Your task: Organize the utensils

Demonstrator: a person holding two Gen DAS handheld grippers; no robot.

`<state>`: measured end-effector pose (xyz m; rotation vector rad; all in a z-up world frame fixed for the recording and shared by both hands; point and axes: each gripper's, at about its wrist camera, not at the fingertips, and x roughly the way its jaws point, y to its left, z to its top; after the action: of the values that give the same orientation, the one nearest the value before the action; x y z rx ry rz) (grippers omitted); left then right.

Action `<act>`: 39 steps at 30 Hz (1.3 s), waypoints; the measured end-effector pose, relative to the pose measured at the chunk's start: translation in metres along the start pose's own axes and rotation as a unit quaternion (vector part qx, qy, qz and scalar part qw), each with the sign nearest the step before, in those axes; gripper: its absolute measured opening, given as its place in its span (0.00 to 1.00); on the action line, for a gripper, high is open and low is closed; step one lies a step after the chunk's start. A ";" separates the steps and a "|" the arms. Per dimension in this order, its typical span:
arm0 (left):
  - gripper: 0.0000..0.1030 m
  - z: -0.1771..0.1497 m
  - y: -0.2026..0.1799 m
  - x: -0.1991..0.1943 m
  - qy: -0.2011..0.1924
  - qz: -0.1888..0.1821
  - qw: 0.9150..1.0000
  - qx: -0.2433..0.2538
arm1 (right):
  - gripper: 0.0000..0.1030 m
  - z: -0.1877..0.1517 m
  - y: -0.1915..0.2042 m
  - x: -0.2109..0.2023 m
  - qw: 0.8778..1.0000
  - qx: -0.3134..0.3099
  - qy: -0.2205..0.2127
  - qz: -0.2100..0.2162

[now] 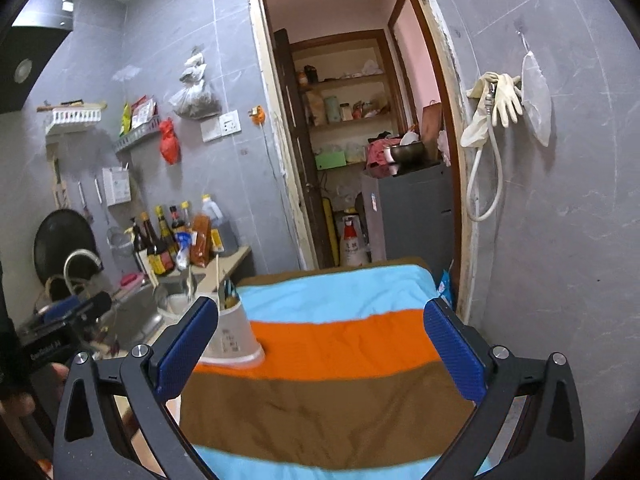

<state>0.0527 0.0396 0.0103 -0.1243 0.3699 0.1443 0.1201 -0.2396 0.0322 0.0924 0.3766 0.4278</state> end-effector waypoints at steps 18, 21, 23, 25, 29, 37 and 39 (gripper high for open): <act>0.94 -0.046 -0.007 -0.048 0.013 0.000 1.000 -0.004 | 1.00 -0.043 0.002 -0.063 0.999 -0.022 0.020 -0.018; 0.94 -0.046 -0.006 -0.051 0.009 0.005 1.000 -0.001 | 1.00 -0.046 0.003 -0.065 0.999 -0.016 0.021 -0.019; 0.94 -0.047 -0.006 -0.053 0.008 0.007 1.000 0.001 | 1.00 -0.046 0.002 -0.065 0.999 -0.018 0.022 -0.020; 0.94 -0.047 -0.005 -0.053 0.008 0.007 1.000 0.000 | 1.00 -0.047 0.002 -0.066 0.999 -0.020 0.023 -0.019; 0.94 -0.047 -0.005 -0.054 0.007 0.008 1.000 0.002 | 1.00 -0.047 0.002 -0.065 0.999 -0.017 0.026 -0.017; 0.94 -0.047 -0.005 -0.056 0.006 0.009 1.000 0.003 | 1.00 -0.045 0.002 -0.063 0.999 -0.016 0.030 -0.018; 0.94 -0.047 -0.005 -0.056 0.004 0.009 1.000 0.003 | 1.00 -0.046 0.002 -0.062 0.999 -0.016 0.030 -0.018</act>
<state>-0.0149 0.0214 -0.0120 -0.1165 0.3801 0.1601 0.0501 -0.2634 0.0112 0.0423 0.4298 0.4017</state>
